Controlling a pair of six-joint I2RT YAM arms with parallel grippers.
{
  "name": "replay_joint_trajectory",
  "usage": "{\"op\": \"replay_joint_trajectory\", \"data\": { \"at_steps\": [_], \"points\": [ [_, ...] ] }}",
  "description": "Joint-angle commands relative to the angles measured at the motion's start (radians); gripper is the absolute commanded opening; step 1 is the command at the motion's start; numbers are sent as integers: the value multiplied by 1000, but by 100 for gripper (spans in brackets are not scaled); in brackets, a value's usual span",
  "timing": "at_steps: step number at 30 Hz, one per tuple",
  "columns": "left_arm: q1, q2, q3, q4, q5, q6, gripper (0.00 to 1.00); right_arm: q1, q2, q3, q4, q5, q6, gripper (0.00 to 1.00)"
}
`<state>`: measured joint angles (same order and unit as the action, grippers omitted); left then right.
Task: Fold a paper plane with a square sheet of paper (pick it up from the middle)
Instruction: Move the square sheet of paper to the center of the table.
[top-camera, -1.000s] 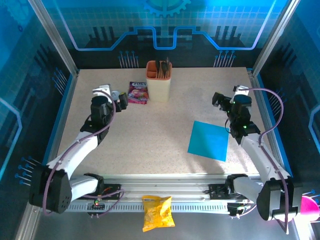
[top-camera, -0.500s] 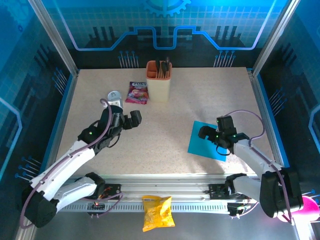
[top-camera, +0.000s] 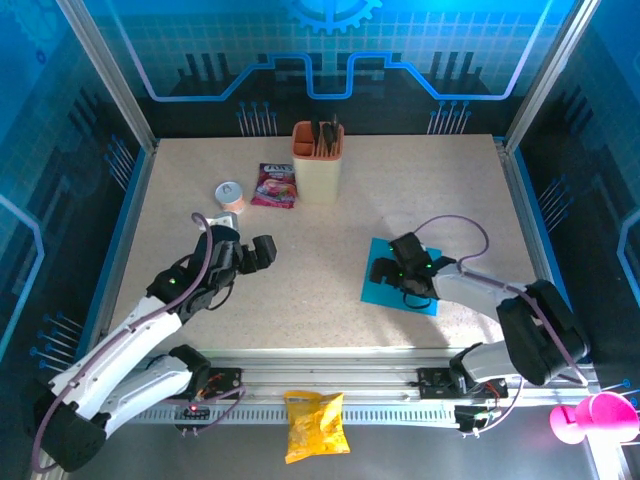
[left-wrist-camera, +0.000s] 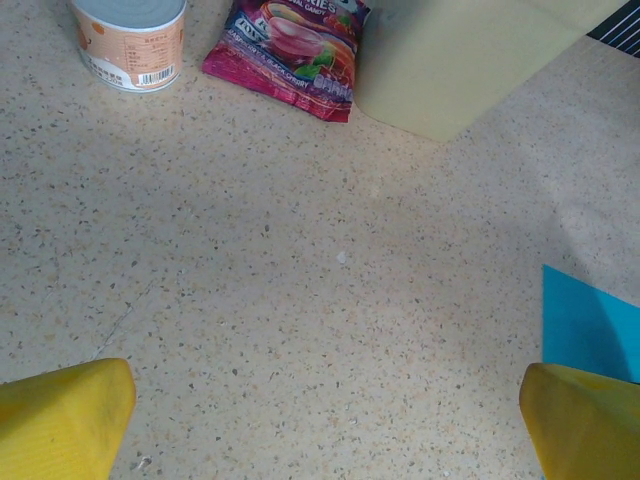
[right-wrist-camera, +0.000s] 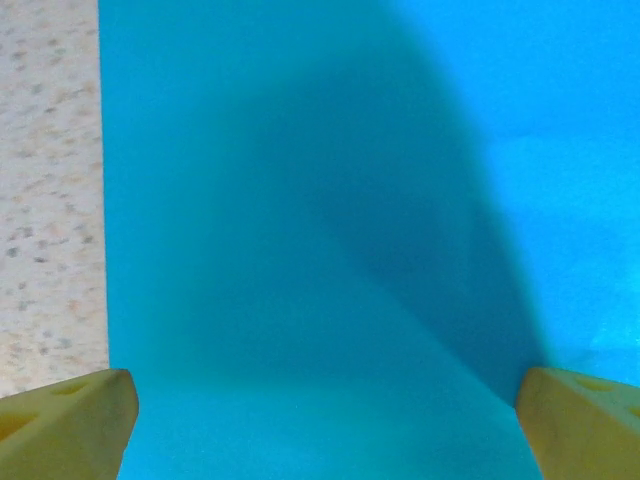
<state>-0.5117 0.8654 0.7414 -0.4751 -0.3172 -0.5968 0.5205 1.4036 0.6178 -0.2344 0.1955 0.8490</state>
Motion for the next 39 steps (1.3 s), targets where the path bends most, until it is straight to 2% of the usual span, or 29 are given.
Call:
{"op": "replay_joint_trajectory", "data": {
  "at_steps": [1, 9, 14, 20, 24, 28, 31, 39],
  "points": [
    [-6, -24, 1, -38, 11, -9, 100, 94, 97, 30, 30, -13, 100, 99],
    [-7, -26, 6, -42, 31, -18, 100, 329, 332, 239, 87, -21, 237, 99],
    [-7, -14, 11, -52, 41, -22, 100, 385, 376, 362, 114, -65, 266, 99],
    [-10, -2, 28, -71, 99, -46, 100, 325, 159, 341, 22, -13, 213, 99],
    [-63, 48, 29, -40, 134, -84, 100, 240, -9, 283, -80, 1, 142, 99],
    [-165, 172, 78, -33, 83, -108, 100, 174, -142, 256, -230, 55, 43, 99],
    [-220, 291, 135, -44, 52, -129, 100, 149, -246, 168, -246, 59, 12, 99],
    [-255, 591, 320, -79, 106, -172, 100, 126, -493, -28, -243, 62, -32, 99]
  ]
}}
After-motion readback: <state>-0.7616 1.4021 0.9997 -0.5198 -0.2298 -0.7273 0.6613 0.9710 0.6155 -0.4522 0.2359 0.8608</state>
